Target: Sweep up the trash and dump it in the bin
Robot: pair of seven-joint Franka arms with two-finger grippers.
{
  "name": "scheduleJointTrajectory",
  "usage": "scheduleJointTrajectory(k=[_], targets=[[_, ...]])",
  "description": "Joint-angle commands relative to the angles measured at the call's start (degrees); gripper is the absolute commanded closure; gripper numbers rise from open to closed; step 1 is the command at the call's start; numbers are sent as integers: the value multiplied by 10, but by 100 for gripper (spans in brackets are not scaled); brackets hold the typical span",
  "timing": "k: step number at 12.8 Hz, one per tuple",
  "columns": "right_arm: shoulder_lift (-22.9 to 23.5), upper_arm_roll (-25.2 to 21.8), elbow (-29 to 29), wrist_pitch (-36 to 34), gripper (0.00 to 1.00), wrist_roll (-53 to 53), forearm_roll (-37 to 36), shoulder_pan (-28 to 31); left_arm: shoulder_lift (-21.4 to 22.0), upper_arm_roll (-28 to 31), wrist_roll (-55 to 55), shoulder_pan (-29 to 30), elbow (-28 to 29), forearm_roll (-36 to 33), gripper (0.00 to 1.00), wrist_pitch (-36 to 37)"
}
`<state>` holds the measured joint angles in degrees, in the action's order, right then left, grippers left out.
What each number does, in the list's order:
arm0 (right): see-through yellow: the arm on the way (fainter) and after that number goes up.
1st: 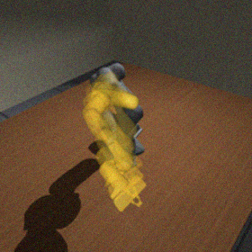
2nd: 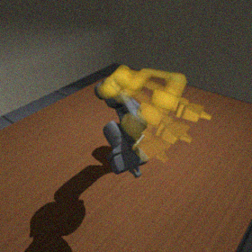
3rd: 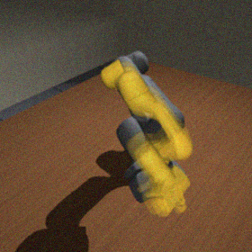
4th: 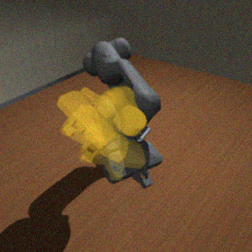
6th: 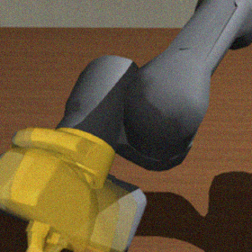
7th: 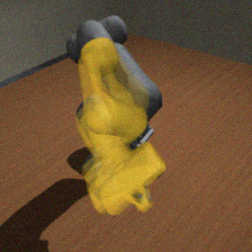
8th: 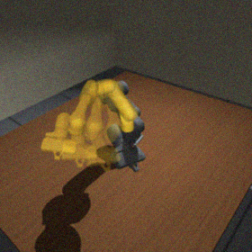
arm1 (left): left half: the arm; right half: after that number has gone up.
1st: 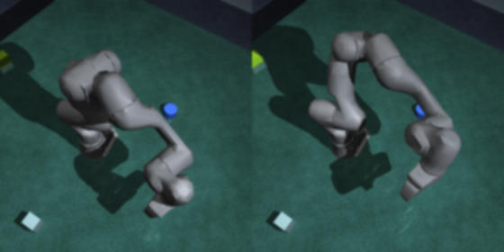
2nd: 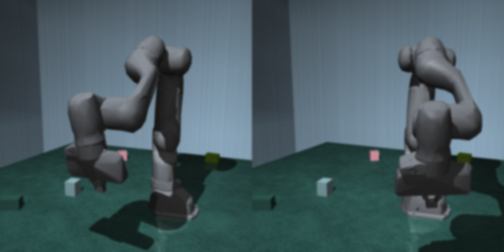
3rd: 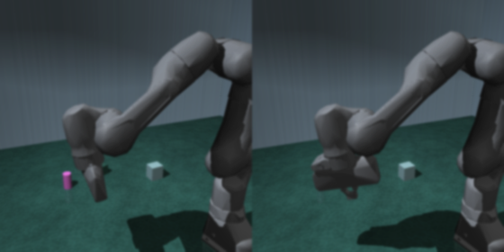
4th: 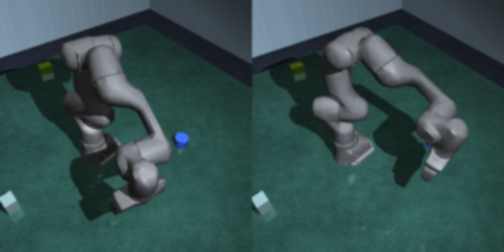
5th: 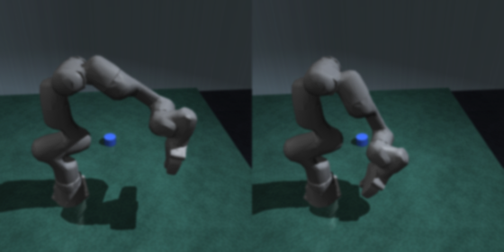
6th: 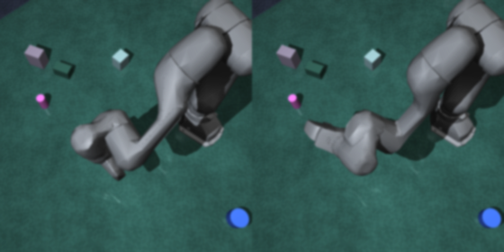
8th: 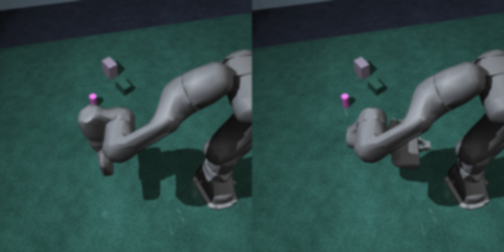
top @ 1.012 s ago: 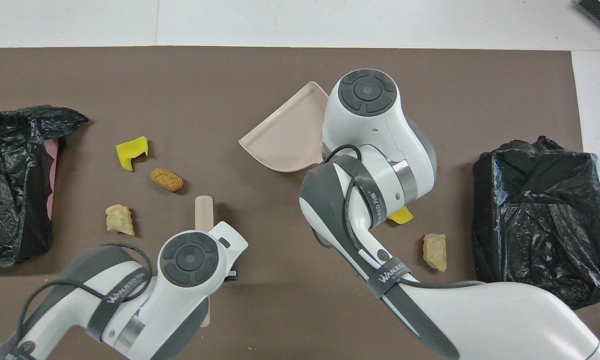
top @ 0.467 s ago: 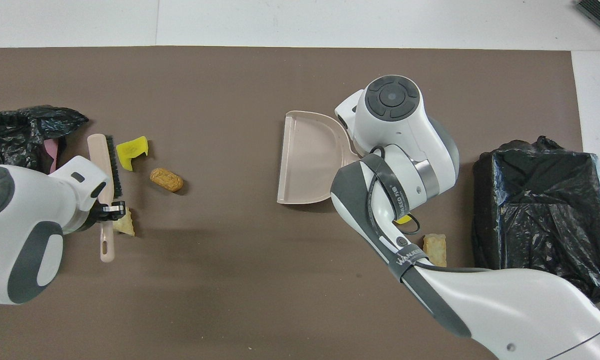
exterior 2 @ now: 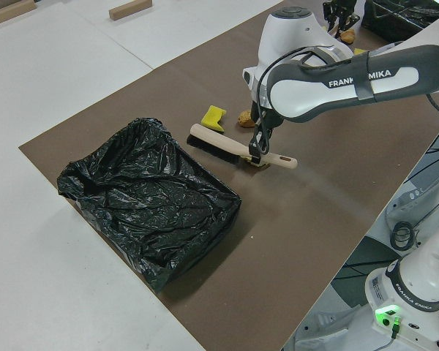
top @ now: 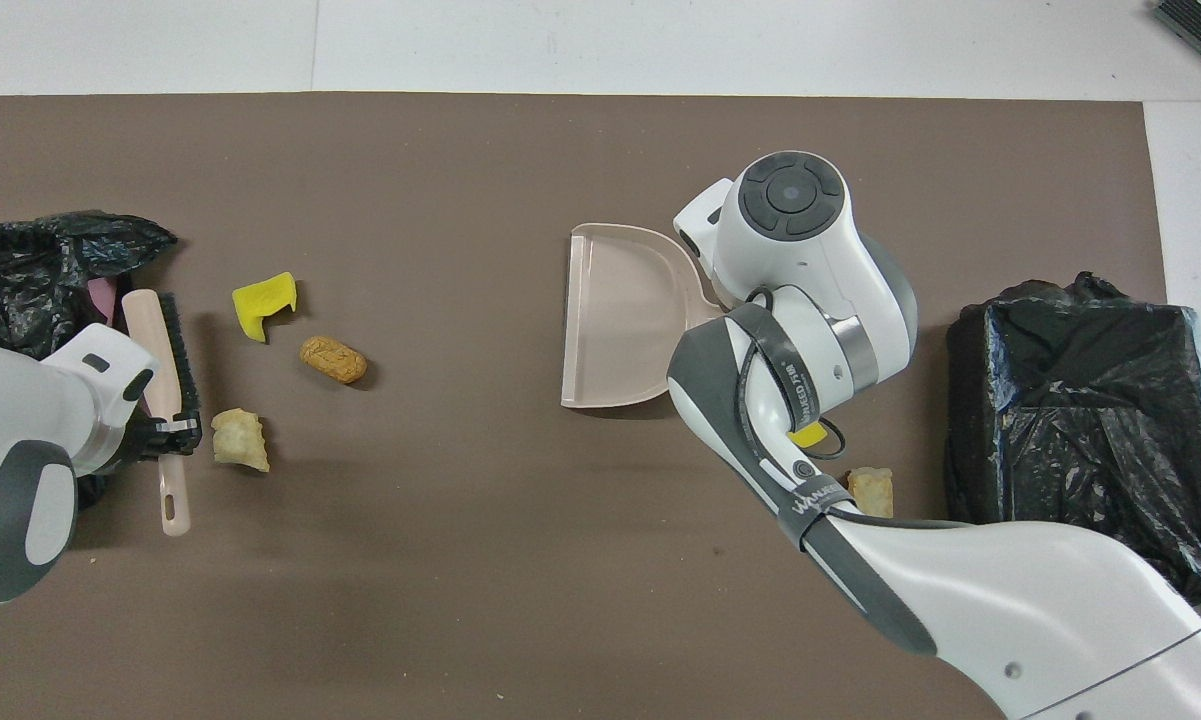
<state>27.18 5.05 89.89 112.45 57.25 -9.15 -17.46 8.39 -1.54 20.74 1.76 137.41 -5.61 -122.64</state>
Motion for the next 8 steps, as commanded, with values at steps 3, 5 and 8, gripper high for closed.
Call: scheduleJointTrajectory(k=[3,5,8], targets=[[0,6,6,15,100,12,-13,10,63,-8,49,-10,59,53,100,52],[-1,6,7,12,100,13,-15,9,38,-7,98,-59,55,90,100,23],[-4,6,18,7,100,12,-27,2,-25,-8,202,-133,9,124,100,-41]])
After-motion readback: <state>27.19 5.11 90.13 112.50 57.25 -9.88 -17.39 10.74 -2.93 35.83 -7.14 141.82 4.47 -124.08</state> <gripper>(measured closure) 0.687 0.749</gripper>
